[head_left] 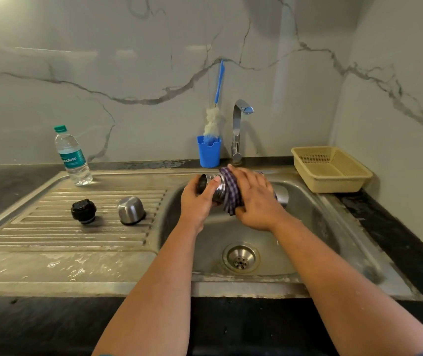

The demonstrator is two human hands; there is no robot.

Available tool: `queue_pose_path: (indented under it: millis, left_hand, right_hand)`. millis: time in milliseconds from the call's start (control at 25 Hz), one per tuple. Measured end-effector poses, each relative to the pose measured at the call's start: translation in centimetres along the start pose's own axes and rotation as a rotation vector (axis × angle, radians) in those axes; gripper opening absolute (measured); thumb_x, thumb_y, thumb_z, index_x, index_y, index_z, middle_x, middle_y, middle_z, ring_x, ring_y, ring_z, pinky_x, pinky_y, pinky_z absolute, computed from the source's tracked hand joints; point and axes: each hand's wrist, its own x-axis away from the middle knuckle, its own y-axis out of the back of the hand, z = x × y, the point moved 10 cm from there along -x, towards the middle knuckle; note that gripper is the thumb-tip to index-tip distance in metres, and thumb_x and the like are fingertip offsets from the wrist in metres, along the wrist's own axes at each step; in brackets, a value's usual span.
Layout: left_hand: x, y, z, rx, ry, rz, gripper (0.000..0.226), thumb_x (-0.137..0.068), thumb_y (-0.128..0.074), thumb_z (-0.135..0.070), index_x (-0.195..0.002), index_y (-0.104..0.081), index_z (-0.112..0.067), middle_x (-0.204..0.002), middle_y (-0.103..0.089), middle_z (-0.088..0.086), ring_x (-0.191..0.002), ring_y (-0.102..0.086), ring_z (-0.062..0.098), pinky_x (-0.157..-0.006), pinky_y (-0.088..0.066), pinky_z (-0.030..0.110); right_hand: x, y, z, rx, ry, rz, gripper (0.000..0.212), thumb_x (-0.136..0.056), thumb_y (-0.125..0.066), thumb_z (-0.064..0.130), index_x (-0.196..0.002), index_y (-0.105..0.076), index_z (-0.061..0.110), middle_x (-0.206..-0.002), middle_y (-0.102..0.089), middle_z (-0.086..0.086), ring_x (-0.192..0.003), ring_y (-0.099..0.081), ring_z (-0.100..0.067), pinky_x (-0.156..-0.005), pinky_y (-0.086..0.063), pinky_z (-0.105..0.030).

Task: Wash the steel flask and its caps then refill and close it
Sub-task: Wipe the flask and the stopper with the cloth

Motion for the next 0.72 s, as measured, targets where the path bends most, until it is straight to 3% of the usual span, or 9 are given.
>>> queue_pose_path:
  millis: [80, 160, 360, 560, 720]
  left_hand:
    - [-0.3, 0.7, 0.3, 0.078, 0.060, -0.013, 0.016, -0.090, -0.070, -0.027, -0.103, -0.060, -0.027, -0.112, -0.066, 0.010, -0.099, -0.069, 0.025, -0.078, -0.061, 0.038]
    - [-0.2, 1.0, 0.2, 0.113, 0.087, -0.002, 0.019, -0.091, -0.069, -0.024, -0.103, -0.057, -0.031, -0.114, -0.063, 0.008, -0.102, -0.067, 0.023, -0.080, -0.061, 0.037]
    - [0.1, -0.4, -0.8, 0.063, 0.003, 0.051, 0.012, -0.092, -0.069, -0.020, -0.101, -0.063, -0.026, -0.100, -0.070, 0.000, -0.092, -0.070, 0.016, -0.072, -0.059, 0.031]
    - [0.3, -1.0, -0.4, -0.041, -0.025, 0.157, 0.030, -0.087, -0.074, -0.018, -0.115, -0.064, -0.015, -0.112, -0.069, 0.009, -0.100, -0.069, 0.022, -0.072, -0.058, 0.028]
    - [1.3, -3.0, -1.6, -0.027, -0.070, 0.305, 0.025, -0.088, -0.069, -0.007, -0.111, -0.064, -0.017, -0.104, -0.068, 0.003, -0.092, -0.070, 0.013, -0.071, -0.056, 0.024]
  right_hand:
    - [0.2, -0.5, -3.5, -0.060, -0.103, 0.101, 0.099, -0.077, -0.069, 0.031, -0.152, -0.005, 0.027, -0.152, -0.022, -0.003, -0.140, -0.018, -0.026, -0.117, -0.008, -0.045]
    - [0.6, -0.5, -5.1, -0.044, -0.179, 0.094, 0.101, -0.073, -0.073, 0.028, -0.150, -0.008, 0.028, -0.150, -0.025, -0.004, -0.140, -0.020, -0.029, -0.118, -0.008, -0.049]
    - [-0.1, 0.6, 1.4, 0.040, 0.017, -0.097, 0.102, -0.069, -0.071, 0.030, -0.151, -0.009, 0.025, -0.150, -0.024, 0.001, -0.140, -0.019, -0.022, -0.119, -0.013, -0.047]
    - [0.5, -0.1, -3.2, -0.131, -0.110, 0.145, 0.114, -0.058, -0.085, 0.039, -0.149, -0.017, 0.032, -0.147, -0.036, 0.005, -0.137, -0.030, -0.020, -0.115, -0.023, -0.046]
    - [1.0, 1.4, -4.0, -0.149, -0.101, 0.030, 0.104, -0.047, -0.087, 0.042, -0.137, -0.036, 0.033, -0.130, -0.052, 0.010, -0.122, -0.048, -0.015, -0.104, -0.043, -0.043]
